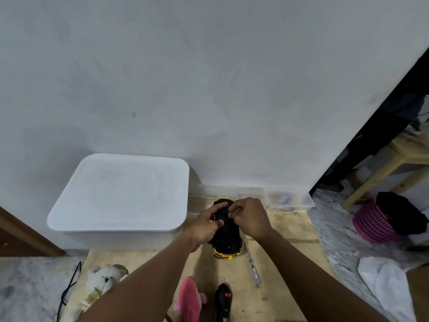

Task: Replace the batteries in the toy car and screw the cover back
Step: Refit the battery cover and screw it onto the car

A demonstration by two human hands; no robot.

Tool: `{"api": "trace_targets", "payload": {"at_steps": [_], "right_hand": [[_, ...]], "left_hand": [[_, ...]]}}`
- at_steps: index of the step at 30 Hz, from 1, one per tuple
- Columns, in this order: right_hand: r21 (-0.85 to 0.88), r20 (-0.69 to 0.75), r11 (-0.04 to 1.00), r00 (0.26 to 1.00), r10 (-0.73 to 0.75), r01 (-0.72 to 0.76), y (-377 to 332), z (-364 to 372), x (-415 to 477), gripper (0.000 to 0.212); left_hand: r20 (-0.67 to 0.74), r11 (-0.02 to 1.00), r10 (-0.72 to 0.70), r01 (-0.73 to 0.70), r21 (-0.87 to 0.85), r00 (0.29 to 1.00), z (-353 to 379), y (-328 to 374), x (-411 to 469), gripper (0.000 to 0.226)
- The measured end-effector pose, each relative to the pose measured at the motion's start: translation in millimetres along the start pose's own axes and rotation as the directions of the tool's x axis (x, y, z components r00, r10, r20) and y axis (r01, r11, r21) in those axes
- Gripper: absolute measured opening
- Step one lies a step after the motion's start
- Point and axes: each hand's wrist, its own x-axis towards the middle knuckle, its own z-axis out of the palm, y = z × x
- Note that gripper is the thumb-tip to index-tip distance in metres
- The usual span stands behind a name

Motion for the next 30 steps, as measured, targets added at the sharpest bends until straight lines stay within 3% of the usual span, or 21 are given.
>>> {"api": "trace_targets", "payload": {"at_steps": [5, 8, 18, 24, 30], "right_hand": [[0.036, 0.0, 0.999, 1.0, -0.029, 0.029, -2, -10, 6, 0.008], [0.101, 0.063, 0.994, 0.997, -0.054, 0.048, -1, -14, 9, 0.016], [-0.074, 0.045, 0.994, 0.996, -0.078, 0.082, -3, -3, 5, 0.011], [0.009, 0.033, 0.991, 0.99, -0.137, 0.137, 3, -5, 1, 0.009], [-0.075, 0.091, 0.987, 0.987, -0.132, 0.139, 7, -5, 4, 0.008]], "left_hand": [[-0.018, 0.999, 0.022, -0.022, -0.027, 1.0, -1, 11, -3, 0.053], [-0.031, 0.999, 0.032, -0.033, -0.022, 0.999, -3, 13, -2, 0.052], [0.007, 1.0, -0.008, 0.007, 0.017, 1.0, -3, 12, -4, 0.051], [0.008, 0.999, -0.03, 0.031, -0.015, 1.0, -4, 13, -3, 0.051], [0.015, 0.998, -0.054, 0.054, 0.018, 0.998, -4, 10, -3, 0.053]]}}
